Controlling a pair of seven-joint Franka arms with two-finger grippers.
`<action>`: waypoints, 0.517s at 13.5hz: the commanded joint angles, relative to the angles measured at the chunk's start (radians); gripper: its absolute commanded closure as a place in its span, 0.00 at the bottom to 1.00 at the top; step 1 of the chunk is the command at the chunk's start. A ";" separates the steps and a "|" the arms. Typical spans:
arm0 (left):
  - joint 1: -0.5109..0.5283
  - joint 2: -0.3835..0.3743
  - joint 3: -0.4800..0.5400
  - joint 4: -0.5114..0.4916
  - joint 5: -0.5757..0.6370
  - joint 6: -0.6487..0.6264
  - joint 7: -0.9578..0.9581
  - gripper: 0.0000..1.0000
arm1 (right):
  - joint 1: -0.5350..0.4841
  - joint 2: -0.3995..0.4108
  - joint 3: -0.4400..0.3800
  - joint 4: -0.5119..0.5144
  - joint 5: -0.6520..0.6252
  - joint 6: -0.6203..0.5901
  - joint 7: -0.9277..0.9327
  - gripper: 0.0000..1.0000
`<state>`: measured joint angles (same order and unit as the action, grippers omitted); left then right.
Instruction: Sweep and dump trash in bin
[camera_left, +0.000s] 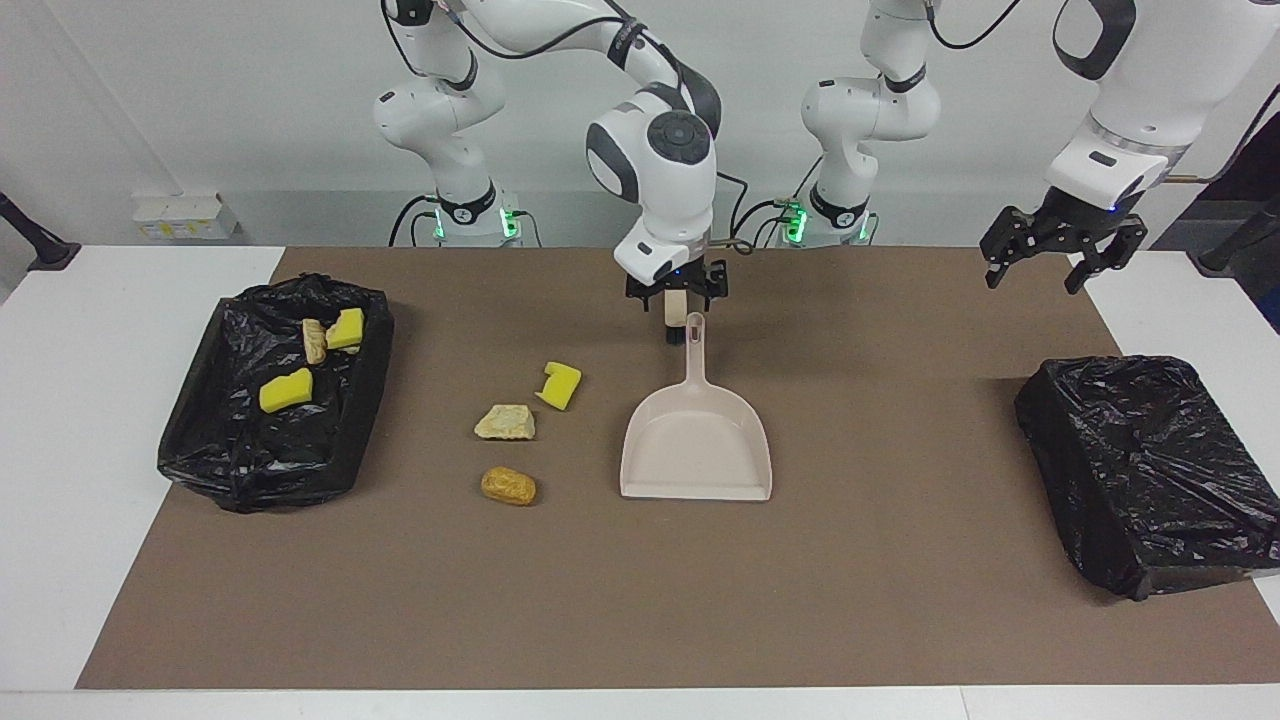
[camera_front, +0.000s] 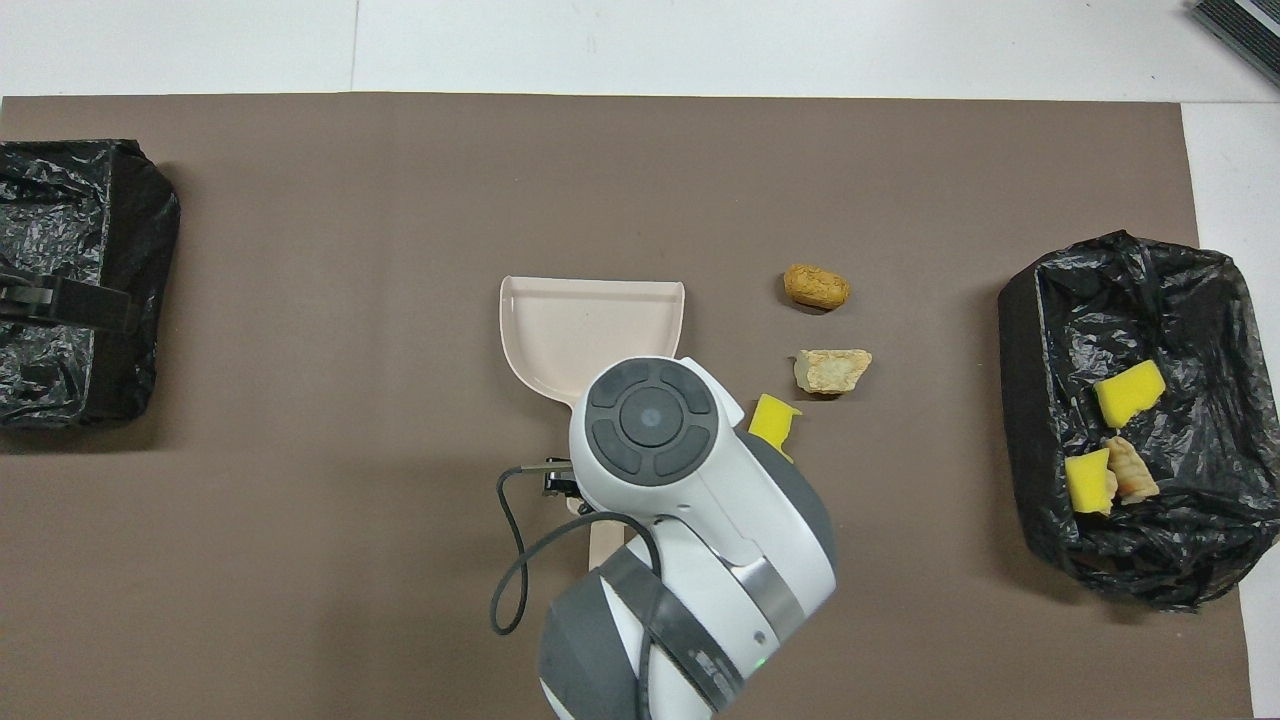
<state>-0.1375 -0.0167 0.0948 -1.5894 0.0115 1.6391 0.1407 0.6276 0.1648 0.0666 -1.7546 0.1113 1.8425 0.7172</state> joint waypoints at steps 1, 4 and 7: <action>0.013 -0.011 -0.009 -0.003 -0.013 0.002 0.008 0.00 | -0.029 -0.114 0.002 -0.042 -0.007 -0.113 -0.022 0.00; -0.001 -0.008 -0.010 -0.007 -0.015 0.016 0.004 0.00 | -0.020 -0.230 0.005 -0.179 0.024 -0.137 -0.032 0.00; -0.022 -0.009 -0.023 -0.015 -0.015 0.060 -0.001 0.00 | 0.041 -0.349 0.005 -0.377 0.166 -0.040 -0.025 0.00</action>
<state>-0.1398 -0.0166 0.0755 -1.5902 0.0086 1.6667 0.1407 0.6350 -0.0779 0.0709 -1.9648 0.2102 1.7178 0.7167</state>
